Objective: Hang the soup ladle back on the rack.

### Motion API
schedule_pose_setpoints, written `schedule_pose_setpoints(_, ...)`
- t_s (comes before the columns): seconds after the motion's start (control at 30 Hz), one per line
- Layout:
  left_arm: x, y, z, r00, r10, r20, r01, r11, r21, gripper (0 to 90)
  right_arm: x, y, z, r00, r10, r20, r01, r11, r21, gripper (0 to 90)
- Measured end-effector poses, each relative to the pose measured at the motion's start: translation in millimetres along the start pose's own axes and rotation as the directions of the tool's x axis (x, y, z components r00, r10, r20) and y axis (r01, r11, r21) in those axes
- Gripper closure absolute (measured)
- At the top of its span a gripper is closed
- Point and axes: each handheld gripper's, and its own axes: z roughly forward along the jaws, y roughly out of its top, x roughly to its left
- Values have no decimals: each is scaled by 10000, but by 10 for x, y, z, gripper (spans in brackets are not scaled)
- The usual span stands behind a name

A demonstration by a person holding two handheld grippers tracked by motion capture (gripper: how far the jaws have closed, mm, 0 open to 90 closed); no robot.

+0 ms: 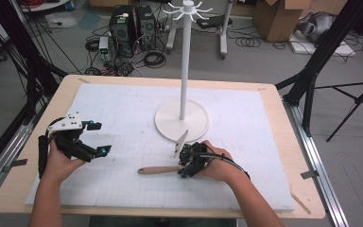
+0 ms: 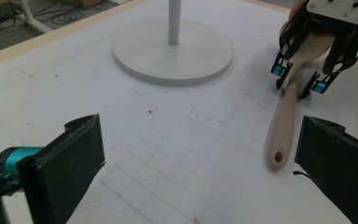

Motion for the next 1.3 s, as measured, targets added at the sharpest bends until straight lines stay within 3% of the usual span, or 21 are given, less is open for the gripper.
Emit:
schedule_pose_setpoints(0.1, 2, 2, 2, 10000, 64, 40, -65, 10000, 59, 17, 13, 3, -4, 10000, -7, -17, 7, 10000, -5, 700)
schedule_pose_setpoints(0.5, 3, -4, -5, 10000, 3, 20, -3, 10000, -1, 17, 33, 0, -13, 9990, -420, 149, 420, 9991, 19, 769)
schedule_pose_setpoints(0.8, 14, -11, -15, 10000, -10, -12, 10, 10000, -12, 17, -1, -48, -51, 9999, -78, 131, 80, 9999, -133, 773)
schedule_pose_setpoints(1.0, 18, -14, -23, 10000, -52, -20, 52, 10000, -18, 17, -22, -110, -230, 9995, 148, 277, -122, 9957, -918, 773)
schedule_pose_setpoints(1.1, 15, -14, -16, 10000, -49, -5, 49, 10000, 3, 17, -30, -177, -377, 9986, 346, 408, -277, 9872, -1573, 773)
schedule_pose_setpoints(1.3, 11, -15, -2, 10000, -59, -23, 59, 10000, 64, 17, -22, -253, -524, 9969, 502, 598, -363, 9761, -2140, 774)
